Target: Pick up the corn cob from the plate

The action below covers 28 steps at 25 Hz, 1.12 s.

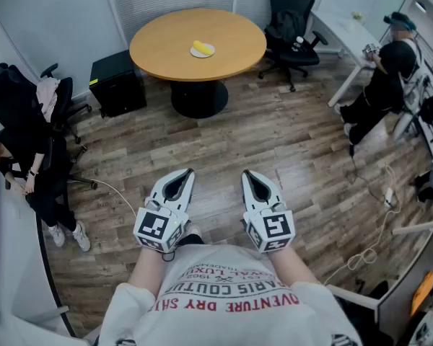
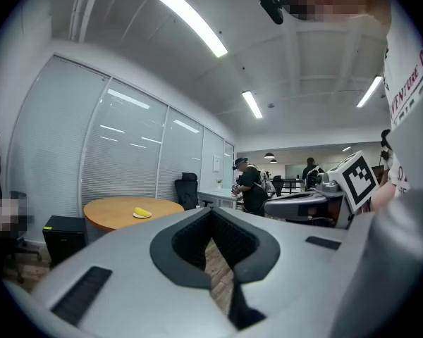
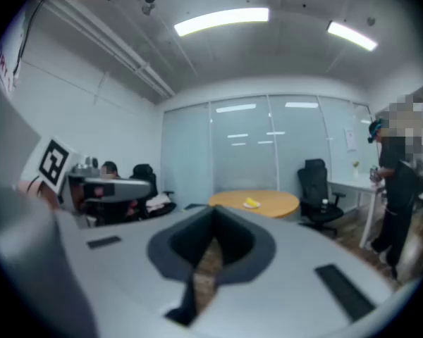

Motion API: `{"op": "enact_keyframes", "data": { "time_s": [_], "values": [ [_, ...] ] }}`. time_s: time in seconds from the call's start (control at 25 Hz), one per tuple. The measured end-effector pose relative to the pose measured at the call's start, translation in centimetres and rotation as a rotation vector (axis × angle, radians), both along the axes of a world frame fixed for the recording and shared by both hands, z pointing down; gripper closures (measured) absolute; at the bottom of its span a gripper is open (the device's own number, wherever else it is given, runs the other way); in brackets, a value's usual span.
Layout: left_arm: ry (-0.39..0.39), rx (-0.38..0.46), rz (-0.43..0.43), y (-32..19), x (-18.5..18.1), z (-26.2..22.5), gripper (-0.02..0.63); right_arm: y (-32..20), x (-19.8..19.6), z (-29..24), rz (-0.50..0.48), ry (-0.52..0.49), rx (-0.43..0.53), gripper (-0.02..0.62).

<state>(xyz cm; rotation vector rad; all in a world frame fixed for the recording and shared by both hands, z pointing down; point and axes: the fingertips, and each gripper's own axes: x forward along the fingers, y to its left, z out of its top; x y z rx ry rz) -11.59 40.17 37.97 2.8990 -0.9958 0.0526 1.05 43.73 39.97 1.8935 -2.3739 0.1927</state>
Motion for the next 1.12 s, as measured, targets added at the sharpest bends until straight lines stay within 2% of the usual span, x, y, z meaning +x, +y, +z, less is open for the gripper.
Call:
{"op": "enact_keyframes", "data": {
  "time_s": [0.52,0.92,1.12],
  "values": [
    [0.008,-0.022,0.018,-2.5,-1.6,0.6,0.574,-2.7,-1.3,-0.1,0.018,-0.04,0.017,0.566],
    [0.009,-0.047,0.016,-9.8,-7.2,2.1,0.574,-9.5,-5.0,0.7,0.052,-0.072,0.001,0.566],
    [0.015,-0.072,-0.01,-12.7,-9.2,3.2,0.574,-12.9,-6.5,1.8,0.037,-0.071,-0.032,0.566]
  ]
}}
